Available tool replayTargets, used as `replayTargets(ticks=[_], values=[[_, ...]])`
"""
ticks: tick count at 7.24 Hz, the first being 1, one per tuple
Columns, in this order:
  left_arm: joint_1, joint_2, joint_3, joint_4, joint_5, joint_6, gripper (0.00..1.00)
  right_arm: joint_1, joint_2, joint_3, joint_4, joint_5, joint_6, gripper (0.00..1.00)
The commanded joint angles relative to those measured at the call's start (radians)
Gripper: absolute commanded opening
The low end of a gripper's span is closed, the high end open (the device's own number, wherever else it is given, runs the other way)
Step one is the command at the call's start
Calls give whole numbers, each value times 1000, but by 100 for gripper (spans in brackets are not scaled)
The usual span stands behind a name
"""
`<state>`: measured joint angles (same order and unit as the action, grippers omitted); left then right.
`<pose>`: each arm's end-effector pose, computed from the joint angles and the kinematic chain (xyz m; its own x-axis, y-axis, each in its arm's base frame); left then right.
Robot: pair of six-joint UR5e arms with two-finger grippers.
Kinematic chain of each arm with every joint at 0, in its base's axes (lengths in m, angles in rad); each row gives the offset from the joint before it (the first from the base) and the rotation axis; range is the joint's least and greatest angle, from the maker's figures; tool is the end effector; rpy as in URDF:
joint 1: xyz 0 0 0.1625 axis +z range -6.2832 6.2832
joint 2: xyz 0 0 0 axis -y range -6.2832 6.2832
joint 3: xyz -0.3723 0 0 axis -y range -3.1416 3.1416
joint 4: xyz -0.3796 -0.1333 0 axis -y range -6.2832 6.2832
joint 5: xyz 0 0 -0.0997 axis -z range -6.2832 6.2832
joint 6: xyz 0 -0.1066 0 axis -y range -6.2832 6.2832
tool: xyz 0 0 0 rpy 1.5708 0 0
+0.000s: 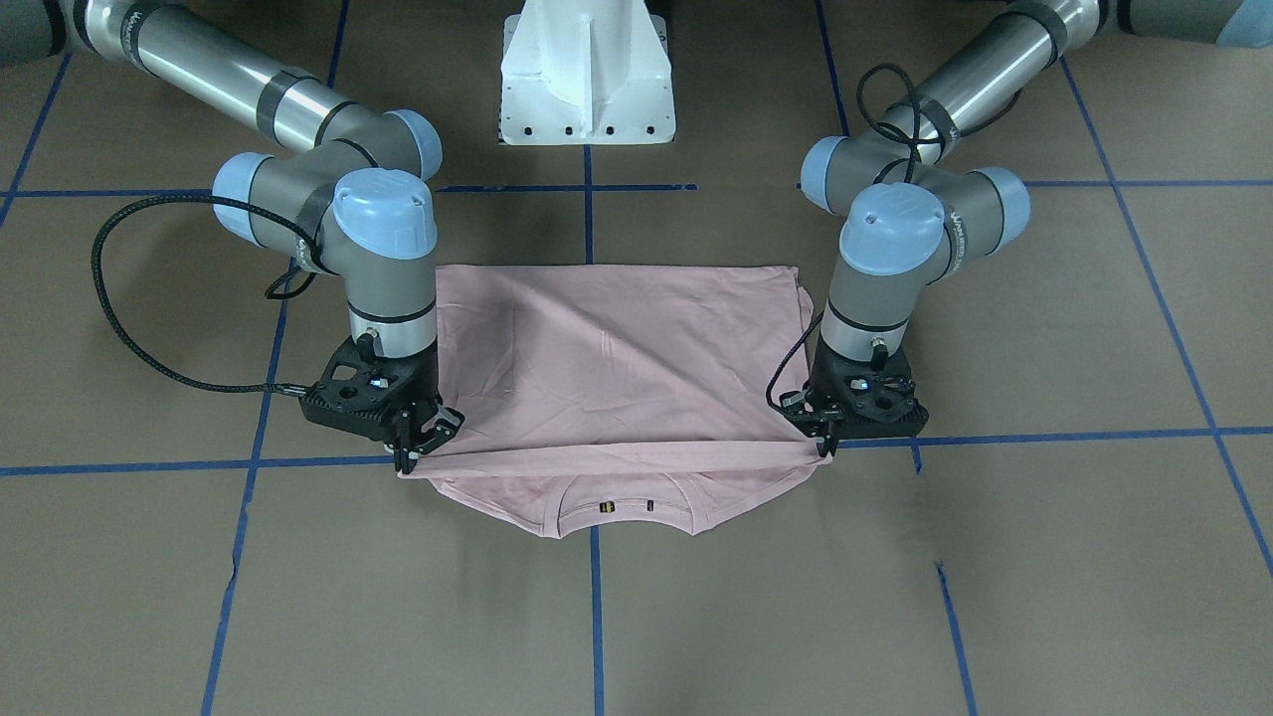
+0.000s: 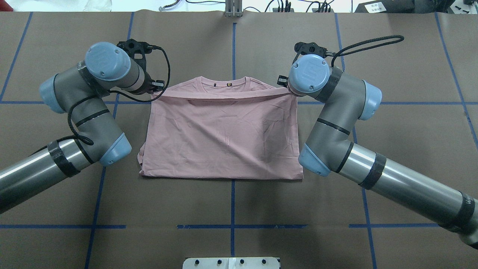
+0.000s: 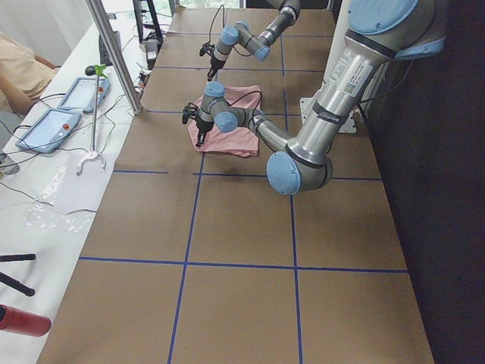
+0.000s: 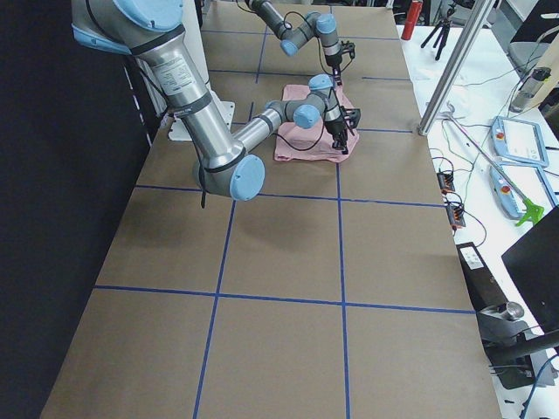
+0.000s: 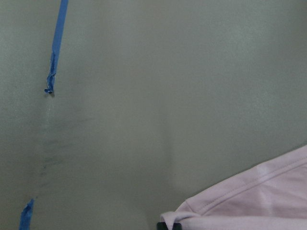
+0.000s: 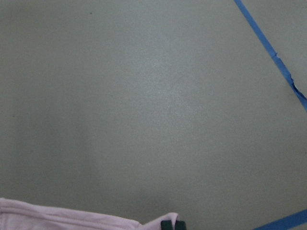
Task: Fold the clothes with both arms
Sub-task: 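Lay the hem near the collar and open both grippers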
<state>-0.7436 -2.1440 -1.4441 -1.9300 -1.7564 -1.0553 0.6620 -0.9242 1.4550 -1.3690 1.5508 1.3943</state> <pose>0.4301 -0.5500 0.3120 0.7232 -0.0069 -0.6906 0.2423 0.9389 0.2444 -0.4666 -0.5353 0.2800 0.6870 0.3129 0.6558 -0.5125 0.8485 0.1321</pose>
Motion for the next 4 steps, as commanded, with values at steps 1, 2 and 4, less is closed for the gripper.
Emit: replayTargets(ticks=[1, 2, 4], values=[[1, 1, 1, -3, 0, 0, 0, 4, 8, -21, 1, 0, -3, 0], [3, 1, 1, -3, 0, 0, 0, 4, 10, -33, 1, 0, -4, 0], [7, 3, 1, -3, -1, 1, 0, 4, 10, -38, 2, 0, -6, 0]])
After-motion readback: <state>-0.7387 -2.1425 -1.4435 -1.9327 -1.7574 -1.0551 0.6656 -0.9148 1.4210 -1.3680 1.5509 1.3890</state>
